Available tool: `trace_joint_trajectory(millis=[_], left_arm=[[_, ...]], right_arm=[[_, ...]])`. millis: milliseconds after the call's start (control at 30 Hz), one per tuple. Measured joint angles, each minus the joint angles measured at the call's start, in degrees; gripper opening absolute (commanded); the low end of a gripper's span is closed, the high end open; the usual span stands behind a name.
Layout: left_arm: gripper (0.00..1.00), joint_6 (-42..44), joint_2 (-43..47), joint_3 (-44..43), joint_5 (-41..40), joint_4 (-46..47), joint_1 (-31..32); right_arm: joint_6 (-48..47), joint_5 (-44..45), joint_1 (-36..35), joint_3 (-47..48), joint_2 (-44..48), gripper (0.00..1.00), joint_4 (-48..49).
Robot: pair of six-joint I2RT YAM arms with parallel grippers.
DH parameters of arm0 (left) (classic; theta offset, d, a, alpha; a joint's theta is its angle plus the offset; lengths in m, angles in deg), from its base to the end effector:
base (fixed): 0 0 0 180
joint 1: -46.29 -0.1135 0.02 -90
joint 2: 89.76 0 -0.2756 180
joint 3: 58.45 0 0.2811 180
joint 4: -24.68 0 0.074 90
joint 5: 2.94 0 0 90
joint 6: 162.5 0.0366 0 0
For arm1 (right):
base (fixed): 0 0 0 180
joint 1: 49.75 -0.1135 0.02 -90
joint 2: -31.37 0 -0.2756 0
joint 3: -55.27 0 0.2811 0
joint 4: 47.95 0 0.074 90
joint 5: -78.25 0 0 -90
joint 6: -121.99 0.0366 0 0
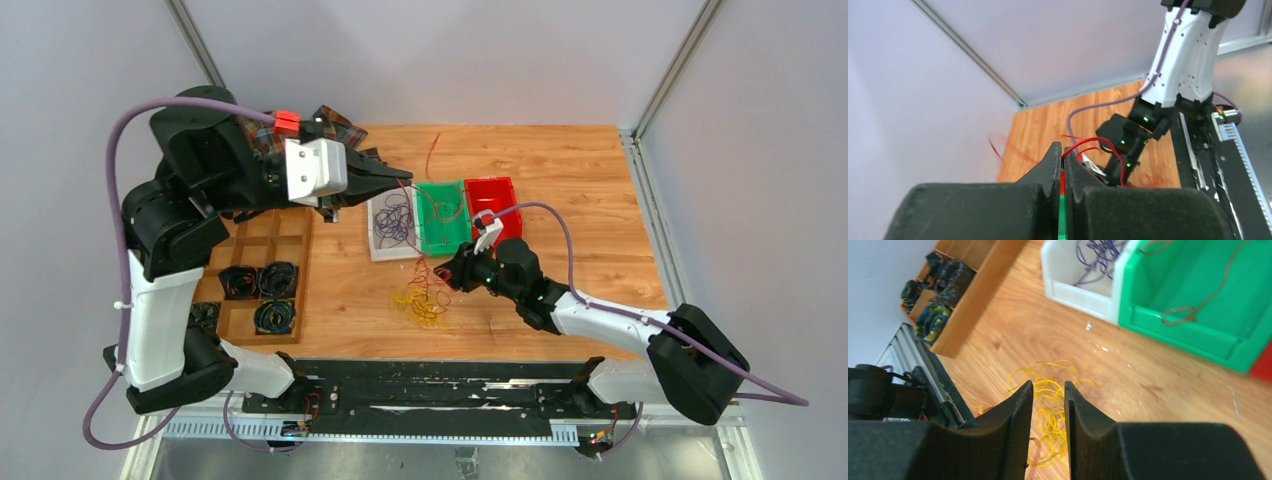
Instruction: Untangle the cables
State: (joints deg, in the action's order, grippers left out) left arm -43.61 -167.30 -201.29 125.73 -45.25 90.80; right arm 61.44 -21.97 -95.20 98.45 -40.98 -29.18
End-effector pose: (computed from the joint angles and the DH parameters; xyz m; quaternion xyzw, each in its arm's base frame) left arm 0.1125 -0.1427 0.6297 0.5945 0.4220 -0.3281 0.6007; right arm 0.1989 0.2113 0.2193 -0.1630 0.7498 0.4420 0.4645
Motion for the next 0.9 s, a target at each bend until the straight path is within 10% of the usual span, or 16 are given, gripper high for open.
trace_joint_trajectory(millis=[333,567,900], left_arm=[[0.01,-1.07,2.67,1.36,-6.03,7.43,0.00],[0.00,-0.79,5.27,7.32,-9.86,12.61,0.00],[0.00,1.29,5.46,11.30,-12.61,13.03,0.00]], right_arm=[[0.39,6.95,0.00,-6.21,4.87,0.23,-0.87],[-2.64,9.22,-0.39,-5.73,15.15,0.71,-7.93],[-11.82,0.04,-6.60,11.52,19.39,0.76,-9.70]])
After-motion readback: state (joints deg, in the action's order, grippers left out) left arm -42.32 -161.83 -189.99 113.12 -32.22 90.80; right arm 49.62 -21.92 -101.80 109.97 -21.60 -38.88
